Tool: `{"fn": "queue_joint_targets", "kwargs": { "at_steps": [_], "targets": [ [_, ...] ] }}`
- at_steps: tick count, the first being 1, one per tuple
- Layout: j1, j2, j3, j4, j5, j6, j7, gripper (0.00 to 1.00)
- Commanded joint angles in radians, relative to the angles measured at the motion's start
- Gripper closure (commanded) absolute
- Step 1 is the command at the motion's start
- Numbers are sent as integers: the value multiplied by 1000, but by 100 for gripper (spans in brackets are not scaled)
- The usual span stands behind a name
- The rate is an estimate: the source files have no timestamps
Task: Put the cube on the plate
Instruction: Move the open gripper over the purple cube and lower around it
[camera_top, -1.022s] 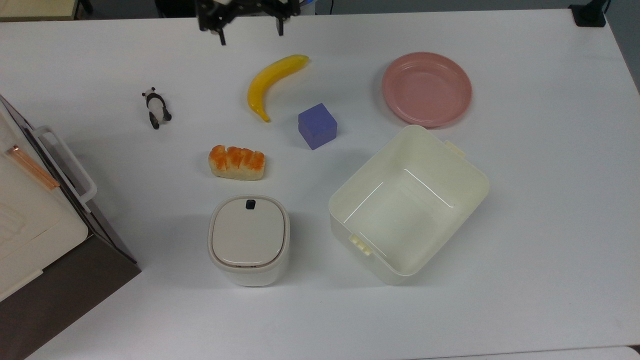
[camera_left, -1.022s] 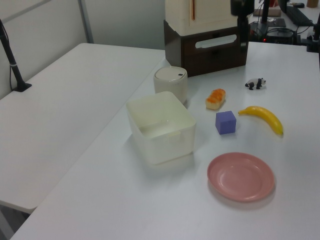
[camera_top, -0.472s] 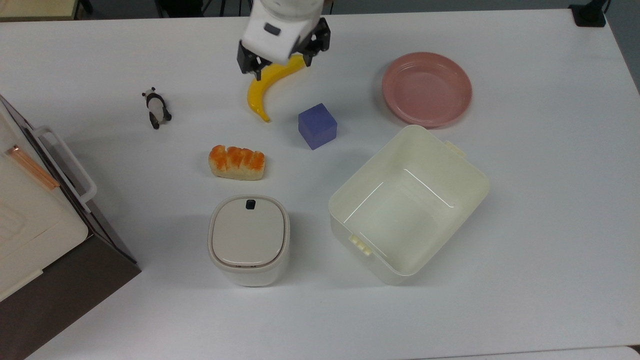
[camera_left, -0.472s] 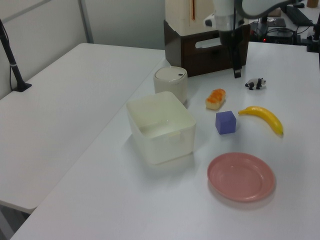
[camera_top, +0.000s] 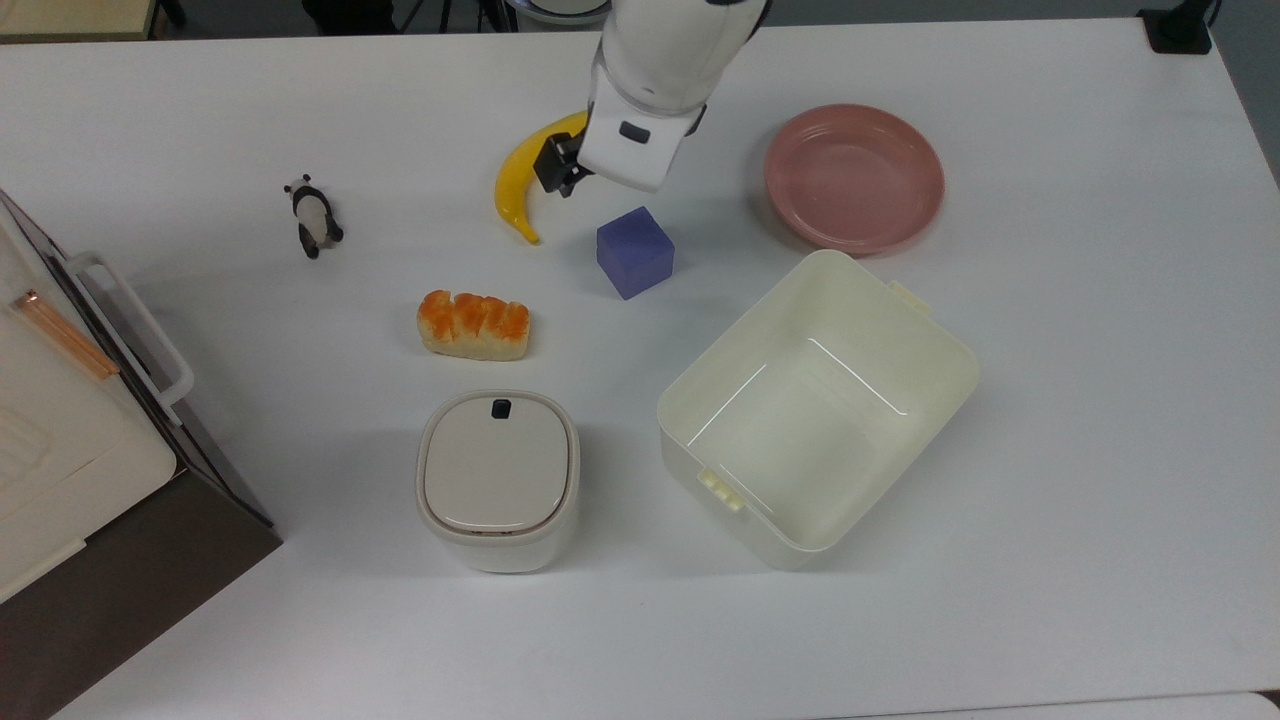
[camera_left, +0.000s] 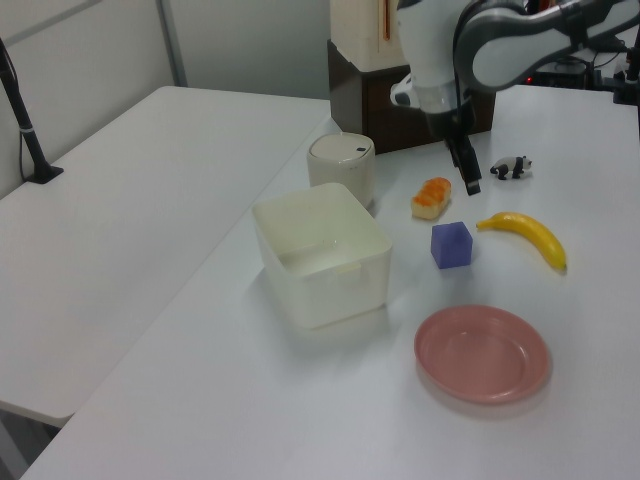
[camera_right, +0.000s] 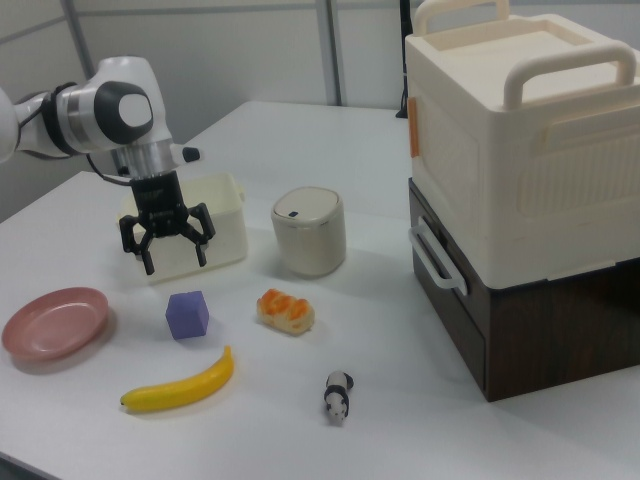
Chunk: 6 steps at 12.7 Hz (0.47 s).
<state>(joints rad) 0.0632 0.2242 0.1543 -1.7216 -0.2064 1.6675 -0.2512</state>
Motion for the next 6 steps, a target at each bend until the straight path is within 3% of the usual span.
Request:
{"fn": "queue_joint_targets", "kwargs": {
  "at_steps": [1,6],
  "targets": [
    [29,27,-4,-41,-57,44,-5,0],
    [29,121,17,-30,-125,87,-2,0]
  ]
}}
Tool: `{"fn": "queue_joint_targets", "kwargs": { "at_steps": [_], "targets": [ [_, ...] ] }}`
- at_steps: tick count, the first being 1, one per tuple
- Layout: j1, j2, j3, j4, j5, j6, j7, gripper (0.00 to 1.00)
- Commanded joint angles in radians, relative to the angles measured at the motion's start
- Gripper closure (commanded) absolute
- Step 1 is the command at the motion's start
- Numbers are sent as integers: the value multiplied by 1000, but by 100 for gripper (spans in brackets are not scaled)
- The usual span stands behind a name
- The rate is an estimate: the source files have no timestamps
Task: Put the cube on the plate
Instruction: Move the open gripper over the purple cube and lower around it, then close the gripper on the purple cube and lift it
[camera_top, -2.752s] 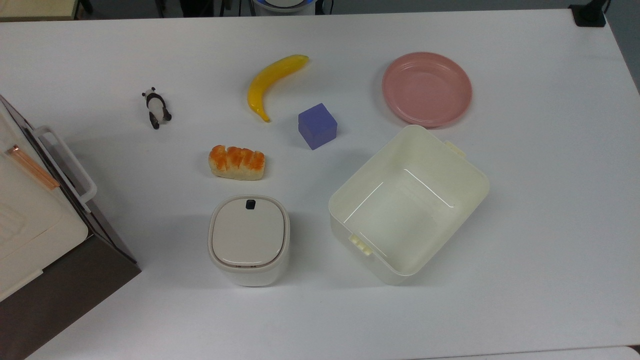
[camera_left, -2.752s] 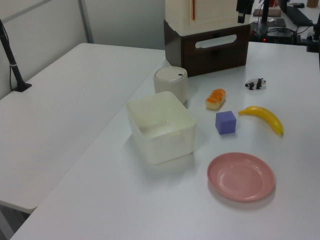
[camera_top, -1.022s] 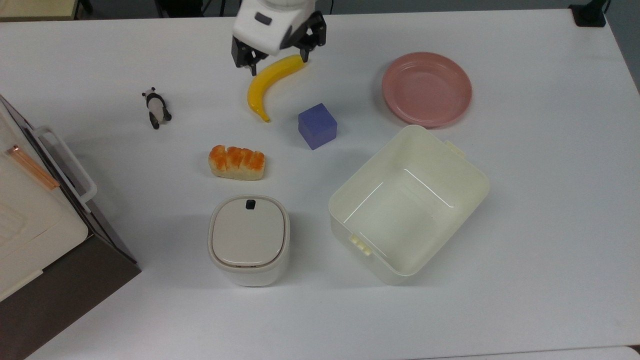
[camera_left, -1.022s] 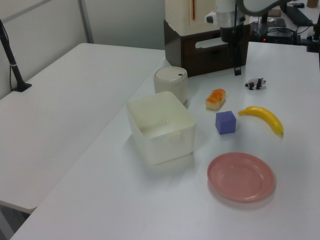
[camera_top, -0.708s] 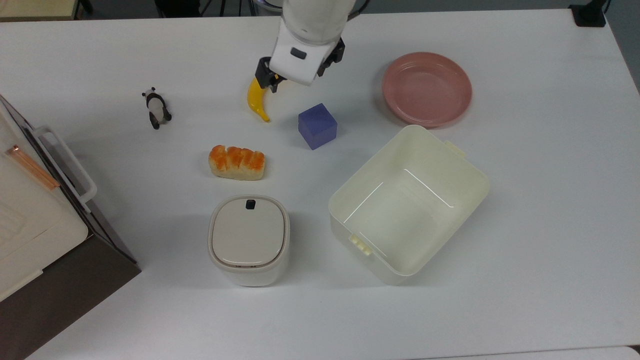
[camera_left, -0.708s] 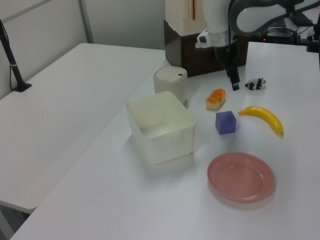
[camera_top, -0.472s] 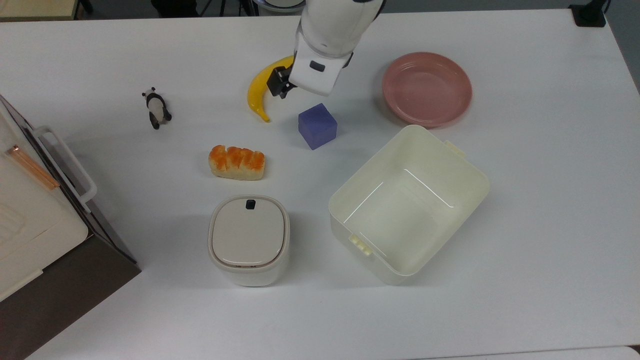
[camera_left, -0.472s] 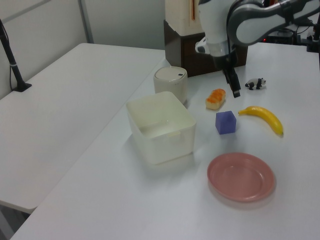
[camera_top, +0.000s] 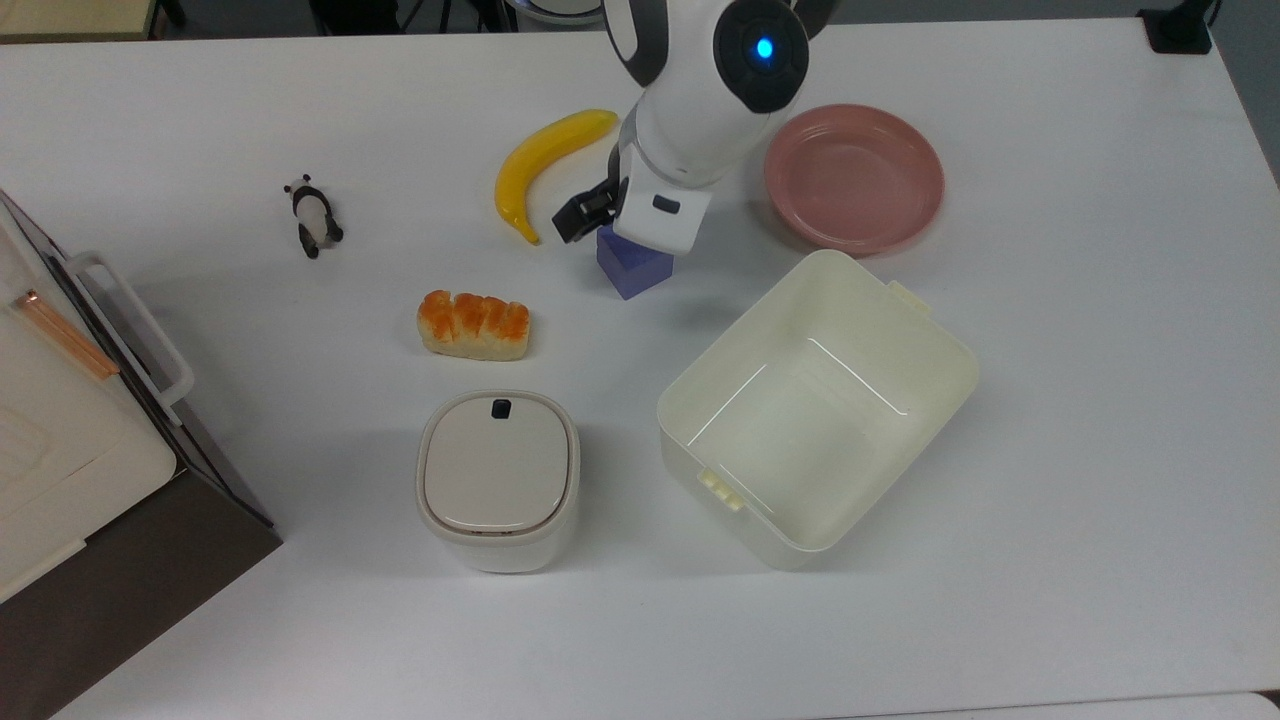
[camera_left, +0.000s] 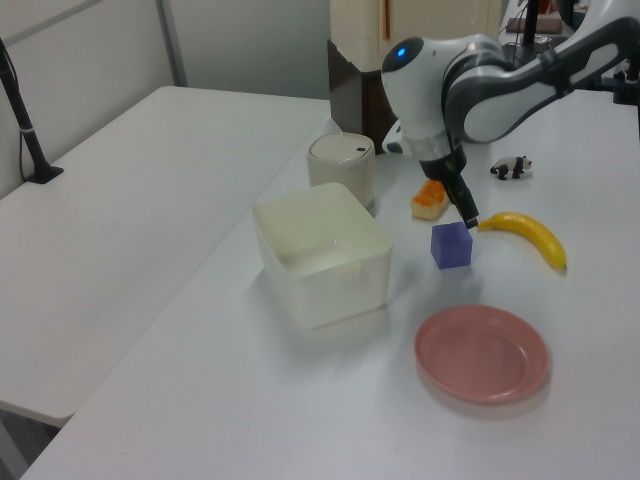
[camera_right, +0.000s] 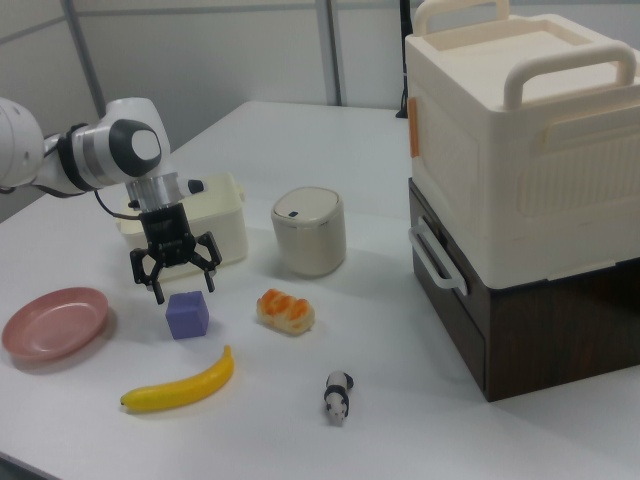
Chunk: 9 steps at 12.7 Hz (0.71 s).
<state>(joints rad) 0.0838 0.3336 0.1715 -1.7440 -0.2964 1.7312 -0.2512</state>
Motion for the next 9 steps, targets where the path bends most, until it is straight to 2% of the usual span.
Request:
{"fn": "queue_joint_targets", "kwargs": {
  "at_steps": [1,4,5,9],
  "targets": [
    [8,18,3,-6,-43,25,-2,0],
    [14,33,5,-8,-44,24,-2,0],
    [19,38,20,-8,-49,22,0,0],
    [22,64,22,-8,-99,24,9,0]
  ]
}}
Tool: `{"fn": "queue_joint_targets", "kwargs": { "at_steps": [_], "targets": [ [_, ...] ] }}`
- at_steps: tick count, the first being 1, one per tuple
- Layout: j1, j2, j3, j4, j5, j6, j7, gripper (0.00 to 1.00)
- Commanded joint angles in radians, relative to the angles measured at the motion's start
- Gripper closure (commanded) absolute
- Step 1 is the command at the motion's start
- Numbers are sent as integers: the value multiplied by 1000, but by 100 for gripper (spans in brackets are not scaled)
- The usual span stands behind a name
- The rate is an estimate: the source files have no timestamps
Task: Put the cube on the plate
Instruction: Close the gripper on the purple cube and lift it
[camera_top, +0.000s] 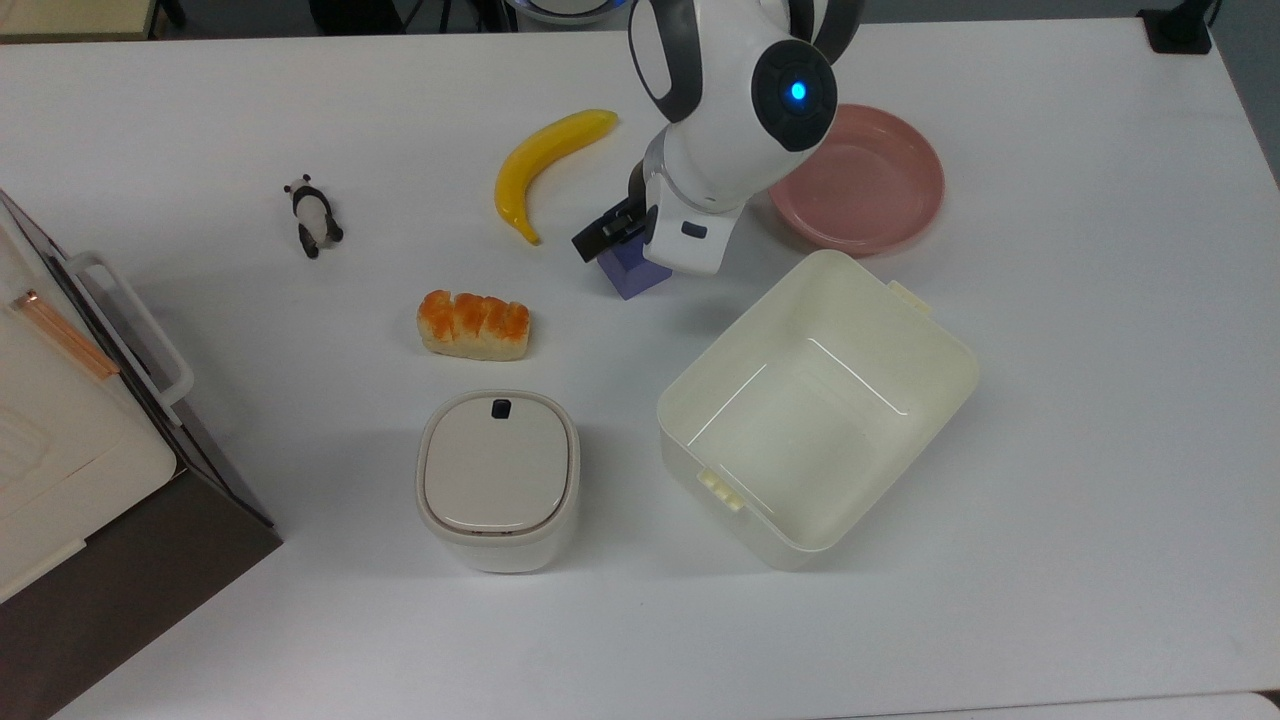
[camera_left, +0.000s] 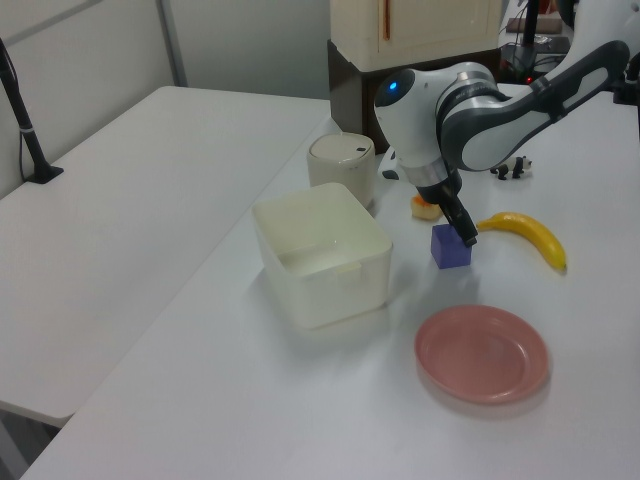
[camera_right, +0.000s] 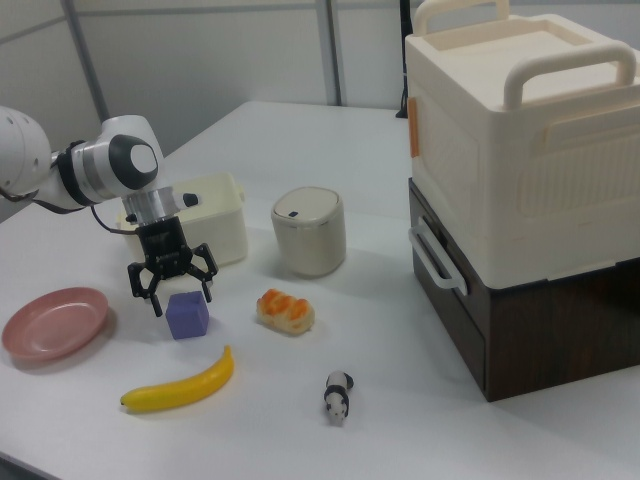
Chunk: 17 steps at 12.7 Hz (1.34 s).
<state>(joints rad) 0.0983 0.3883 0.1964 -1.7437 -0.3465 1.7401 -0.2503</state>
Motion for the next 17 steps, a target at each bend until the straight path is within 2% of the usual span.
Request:
{"fn": "queue_joint_targets", "kwargs": {
  "at_steps": [1,3,4,5,6,7,8,11,12,15,17],
  "targets": [
    [8,20,-3,-8,-57,15,8,0],
    [9,24,-3,-8,-60,15,5,0],
    [9,26,-3,-8,-60,15,5,6],
    [9,26,1,-8,-63,13,3,20],
    [6,26,14,-10,-63,13,3,47],
    [6,26,15,-10,-63,13,3,77],
    [9,27,15,-10,-63,13,11,100],
    [11,27,15,-10,-60,7,17,100],
    [11,18,30,-10,-60,1,32,100],
    [9,-43,98,-8,-62,-53,49,100],
    [9,-61,161,-7,-63,-92,51,100]
  ]
}}
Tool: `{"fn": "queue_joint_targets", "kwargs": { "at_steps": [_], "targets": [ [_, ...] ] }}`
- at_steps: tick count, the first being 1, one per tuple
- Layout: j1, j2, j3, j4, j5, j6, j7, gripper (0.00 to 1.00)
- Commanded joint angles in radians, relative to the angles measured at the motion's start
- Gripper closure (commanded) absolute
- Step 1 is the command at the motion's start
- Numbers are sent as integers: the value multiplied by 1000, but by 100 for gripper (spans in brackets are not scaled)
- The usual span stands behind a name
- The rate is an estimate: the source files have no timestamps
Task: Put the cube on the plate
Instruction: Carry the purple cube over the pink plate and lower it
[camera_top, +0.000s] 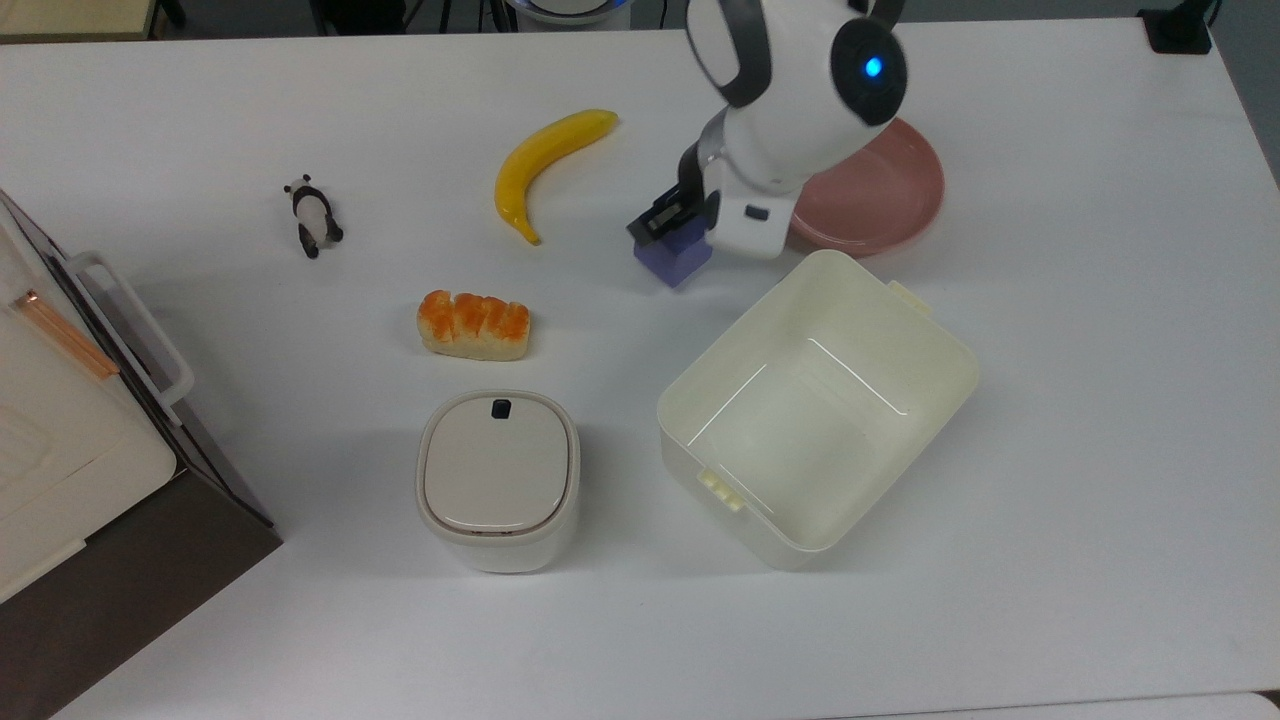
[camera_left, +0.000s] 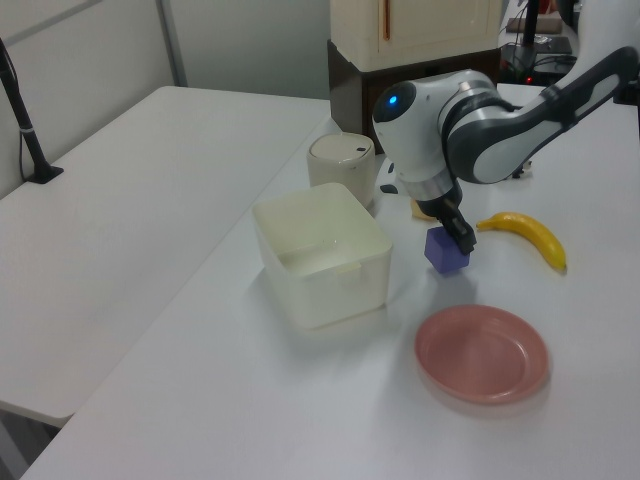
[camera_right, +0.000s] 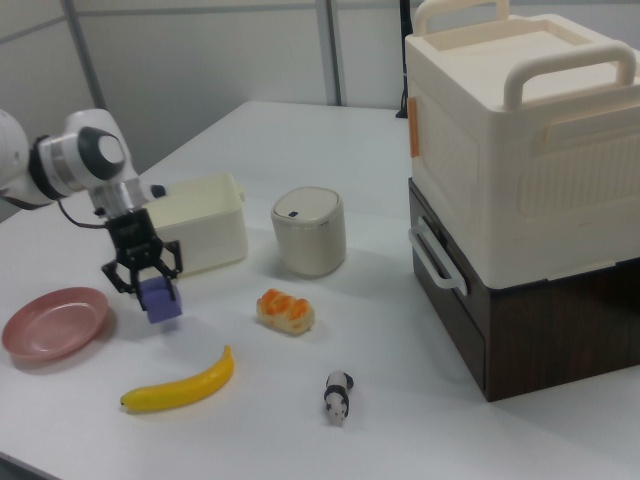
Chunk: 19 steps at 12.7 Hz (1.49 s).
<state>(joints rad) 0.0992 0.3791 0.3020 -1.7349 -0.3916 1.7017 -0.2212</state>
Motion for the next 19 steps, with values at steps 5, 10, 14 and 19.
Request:
{"fn": "queue_joint_targets", "kwargs": {
  "at_steps": [5,10,14,19],
  "targets": [
    [16,-71,215,24,-7,-188,55,100],
    [140,-8,243,72,-9,-186,206,100],
    [189,63,243,139,-18,-183,249,100],
    [182,110,240,136,-18,-178,249,66]
  ]
}}
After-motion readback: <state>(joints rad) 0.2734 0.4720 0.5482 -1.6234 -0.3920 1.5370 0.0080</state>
